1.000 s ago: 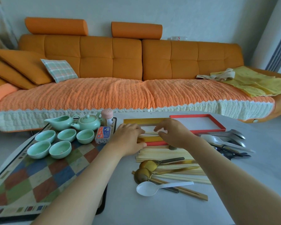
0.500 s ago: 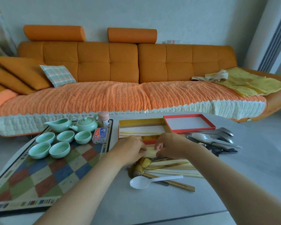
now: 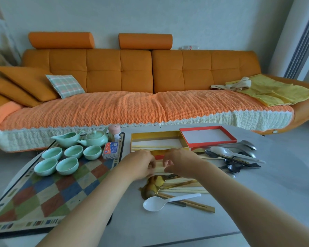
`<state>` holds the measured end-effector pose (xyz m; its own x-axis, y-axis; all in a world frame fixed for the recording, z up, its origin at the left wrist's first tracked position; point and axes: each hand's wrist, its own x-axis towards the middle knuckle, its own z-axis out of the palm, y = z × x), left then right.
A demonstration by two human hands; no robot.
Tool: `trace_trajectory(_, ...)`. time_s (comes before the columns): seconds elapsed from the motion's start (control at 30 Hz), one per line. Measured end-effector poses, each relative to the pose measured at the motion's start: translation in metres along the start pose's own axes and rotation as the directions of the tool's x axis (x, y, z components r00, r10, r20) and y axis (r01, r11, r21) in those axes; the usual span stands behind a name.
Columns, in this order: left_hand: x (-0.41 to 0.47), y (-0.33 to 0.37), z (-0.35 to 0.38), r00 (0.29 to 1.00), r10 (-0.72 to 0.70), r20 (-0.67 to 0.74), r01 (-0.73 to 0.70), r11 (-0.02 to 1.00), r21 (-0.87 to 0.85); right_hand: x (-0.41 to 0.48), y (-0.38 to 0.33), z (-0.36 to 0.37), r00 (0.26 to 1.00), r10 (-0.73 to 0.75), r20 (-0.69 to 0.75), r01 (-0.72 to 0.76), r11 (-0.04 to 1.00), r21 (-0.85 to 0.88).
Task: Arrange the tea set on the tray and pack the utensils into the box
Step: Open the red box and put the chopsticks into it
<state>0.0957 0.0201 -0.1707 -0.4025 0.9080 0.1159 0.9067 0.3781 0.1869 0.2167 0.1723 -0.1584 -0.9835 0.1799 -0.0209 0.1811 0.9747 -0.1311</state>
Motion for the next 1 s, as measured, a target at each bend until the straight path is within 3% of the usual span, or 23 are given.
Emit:
trace_trajectory(0.13, -0.001, -0.003, 0.0, 1.0, 0.031, -0.006, -0.031, 0.998, 0.056, 0.004, -0.005, 0.002, 0.999, -0.054, -0.007, 0.054, 0.998, -0.012)
trace_trajectory(0.33, -0.007, -0.008, 0.001, 0.993, 0.096, -0.063, -0.089, 0.99, 0.111, 0.012, -0.009, 0.007, 0.999, -0.001, -0.042, -0.004, 0.992, -0.123)
trace_trajectory(0.5, -0.009, -0.02, -0.009, 0.985, 0.007, -0.172, -0.019, 0.998, -0.064, 0.009, -0.007, -0.006, 0.995, -0.001, -0.098, 0.006, 0.998, 0.059)
trace_trajectory(0.67, -0.008, -0.039, -0.032, 0.909, -0.12, -0.398, 0.067, 0.987, -0.144, 0.013, 0.016, -0.029, 0.98, 0.131, -0.148, -0.085, 0.954, 0.287)
trace_trajectory(0.77, 0.001, -0.049, -0.03, 0.868, -0.174, -0.465, 0.1, 0.979, -0.18, 0.024, 0.027, -0.032, 0.967, 0.181, -0.179, -0.126, 0.953, 0.277)
trace_trajectory(0.83, 0.01, -0.052, -0.025, 0.853, -0.126, -0.506, 0.097, 0.992, -0.083, 0.033, 0.031, -0.03, 0.955, 0.196, -0.222, -0.143, 0.962, 0.234)
trace_trajectory(0.9, 0.02, -0.052, -0.019, 0.868, -0.076, -0.491, 0.094, 0.996, 0.013, 0.042, 0.036, -0.027, 0.932, 0.233, -0.278, -0.181, 0.963, 0.201)
trace_trajectory(1.0, 0.031, -0.047, -0.012, 0.936, -0.056, -0.347, 0.067, 0.998, 0.019, 0.055, 0.039, -0.02, 0.914, 0.268, -0.305, -0.26, 0.963, 0.066)
